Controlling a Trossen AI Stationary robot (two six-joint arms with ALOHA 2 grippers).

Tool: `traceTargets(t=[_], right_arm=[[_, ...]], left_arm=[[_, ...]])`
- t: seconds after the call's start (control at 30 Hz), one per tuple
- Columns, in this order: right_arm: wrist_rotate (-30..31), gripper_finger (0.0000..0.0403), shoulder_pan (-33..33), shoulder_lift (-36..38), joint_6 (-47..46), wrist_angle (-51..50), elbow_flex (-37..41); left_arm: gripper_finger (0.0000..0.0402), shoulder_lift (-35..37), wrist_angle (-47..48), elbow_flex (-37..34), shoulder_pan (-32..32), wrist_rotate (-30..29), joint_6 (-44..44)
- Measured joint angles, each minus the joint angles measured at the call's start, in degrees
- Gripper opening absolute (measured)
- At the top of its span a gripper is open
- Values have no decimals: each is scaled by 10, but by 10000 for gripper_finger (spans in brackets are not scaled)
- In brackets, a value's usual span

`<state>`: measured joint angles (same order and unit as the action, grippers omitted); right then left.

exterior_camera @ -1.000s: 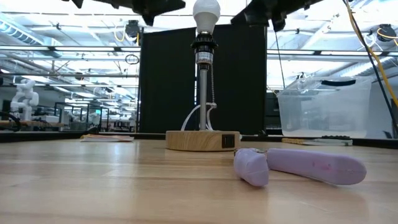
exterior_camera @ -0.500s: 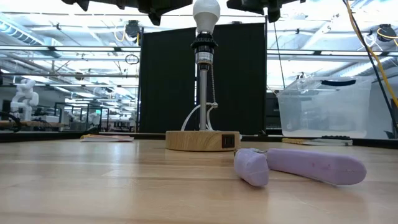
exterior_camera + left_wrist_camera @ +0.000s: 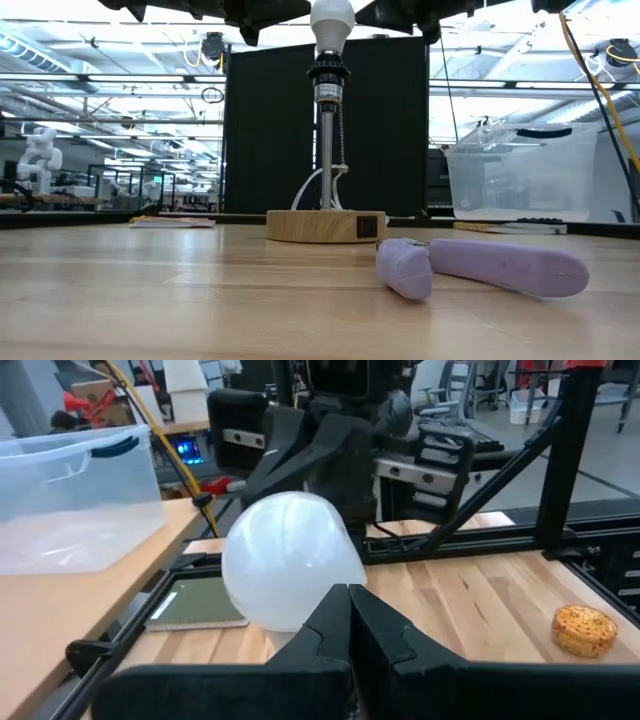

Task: Screw lightbulb
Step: Insert the lightbulb on the lamp

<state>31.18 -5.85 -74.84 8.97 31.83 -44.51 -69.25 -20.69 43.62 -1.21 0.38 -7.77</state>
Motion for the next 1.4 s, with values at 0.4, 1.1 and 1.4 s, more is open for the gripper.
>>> traceTargets(t=[0.4,1.1,1.4], right_arm=[[-43,0,5,-6,2,7,0],[-36,0,-15,-5,11,-18,0],[-51,0,-30,-7,14,-24,0]], left_arm=[[0,0,-4,0,-1,-14,-2],[0,1,15,0,-13,-28,0],[0,0,21,0,-32,-35,17]])
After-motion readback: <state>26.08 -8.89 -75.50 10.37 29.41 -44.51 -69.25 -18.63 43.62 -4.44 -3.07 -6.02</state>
